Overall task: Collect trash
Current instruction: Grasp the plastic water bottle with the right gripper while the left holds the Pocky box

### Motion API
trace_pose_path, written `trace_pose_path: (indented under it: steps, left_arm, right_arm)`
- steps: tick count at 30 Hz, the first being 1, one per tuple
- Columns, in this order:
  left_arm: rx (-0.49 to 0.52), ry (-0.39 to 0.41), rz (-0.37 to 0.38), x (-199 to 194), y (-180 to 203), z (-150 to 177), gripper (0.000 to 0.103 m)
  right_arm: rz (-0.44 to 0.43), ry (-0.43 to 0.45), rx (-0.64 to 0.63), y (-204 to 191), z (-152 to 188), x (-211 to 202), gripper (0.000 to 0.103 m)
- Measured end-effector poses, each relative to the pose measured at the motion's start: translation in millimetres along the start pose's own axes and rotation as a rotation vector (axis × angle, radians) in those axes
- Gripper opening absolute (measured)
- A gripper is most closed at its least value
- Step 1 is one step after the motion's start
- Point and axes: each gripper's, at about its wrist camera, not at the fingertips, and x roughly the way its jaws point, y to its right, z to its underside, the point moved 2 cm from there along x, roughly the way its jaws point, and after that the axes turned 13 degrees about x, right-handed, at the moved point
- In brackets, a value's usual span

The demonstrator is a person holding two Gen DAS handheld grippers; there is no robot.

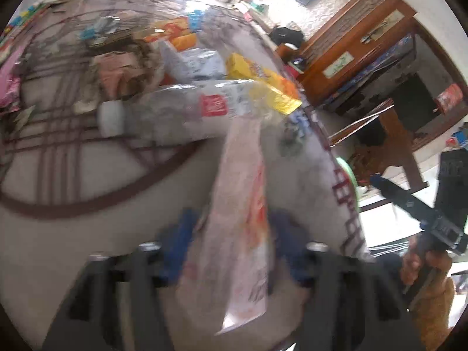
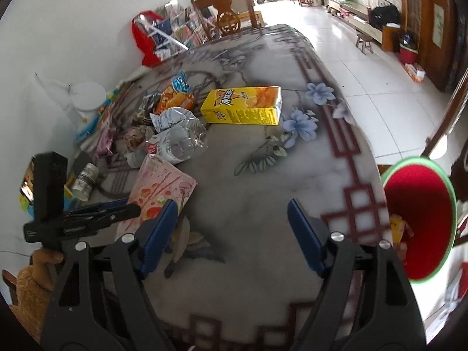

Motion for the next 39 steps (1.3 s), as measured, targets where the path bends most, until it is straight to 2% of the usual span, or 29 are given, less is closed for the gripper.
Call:
trace_pose_path:
  steps: [3,4,7,12,15,16,18,23,26,28,29,30,31,33,35,39]
  left_arm:
    - [0.000,-0.031,0.002,19.1,4.4,1.8,0.062]
    - [-0.003,-0.042,0.000,25.0,5.7,5.0,0.049]
    - [-0.020,-0.032,0.017,22.3,3.8,8.5,0.046]
    - [-0.069,0.086,-0.025,-16.0,-7.4,7.3,0.046]
    - [-0.149,0.178,-0.111,-48.0,-29.0,7.9,0.046]
    - [-0.184,0.213,-0.162,-60.8,-39.4,10.0,0.046]
    - [-0.235,0.263,-0.213,-78.1,-53.3,13.8,0.046]
    - [-0.317,0.331,-0.223,-95.0,-68.2,19.2,0.046]
    - [-0.321,0.334,-0.220,-97.9,-70.7,20.1,0.046]
    - [-0.321,0.334,-0.214,-104.1,-74.3,21.5,0.047]
    - [-0.322,0.336,-0.213,-104.1,-73.4,22.4,0.047]
    - [-0.322,0.338,-0.213,-108.3,-73.6,25.5,0.047]
    - [-0.323,0.341,-0.213,-108.8,-73.3,25.9,0.047]
    - [-0.323,0.343,-0.207,-111.1,-76.7,22.7,0.047]
    - [-0.321,0.344,-0.204,-111.6,-77.1,22.8,0.047]
    - [-0.322,0.348,-0.210,-113.7,-77.0,23.6,0.047]
  right_arm:
    - [0.012,-0.043,-0.069,-19.9,-12.5,15.6,0.075]
    - [0.023,-0.051,-0.104,-27.5,-16.9,19.6,0.075]
    - [0.089,-0.067,-0.279,-63.4,-33.2,34.1,0.075]
    - [0.189,-0.113,-0.543,-115.5,-57.7,60.0,0.076]
    - [0.246,-0.164,-0.668,-140.0,-64.8,82.4,0.076]
    - [0.262,-0.190,-0.712,-146.8,-63.9,92.5,0.076]
    - [0.291,-0.252,-0.814,-160.2,-53.1,112.8,0.076]
    - [0.335,-0.367,-1.055,-188.5,-19.3,152.2,0.076]
    - [0.387,-0.423,-1.092,-192.3,-13.2,171.6,0.076]
    - [0.413,-0.482,-1.067,-188.4,-10.4,179.8,0.068]
    - [0.420,-0.496,-1.053,-187.5,-9.9,180.3,0.068]
    - [0.415,-0.510,-1.035,-187.1,-9.9,179.5,0.067]
    - [0.394,-0.536,-0.989,-186.7,-11.7,177.4,0.062]
    - [0.363,-0.574,-0.894,-184.6,-16.0,174.6,0.061]
    - [0.351,-0.580,-0.864,-184.1,-16.6,173.8,0.061]
    - [0.354,-0.555,-0.888,-183.8,-12.4,176.6,0.062]
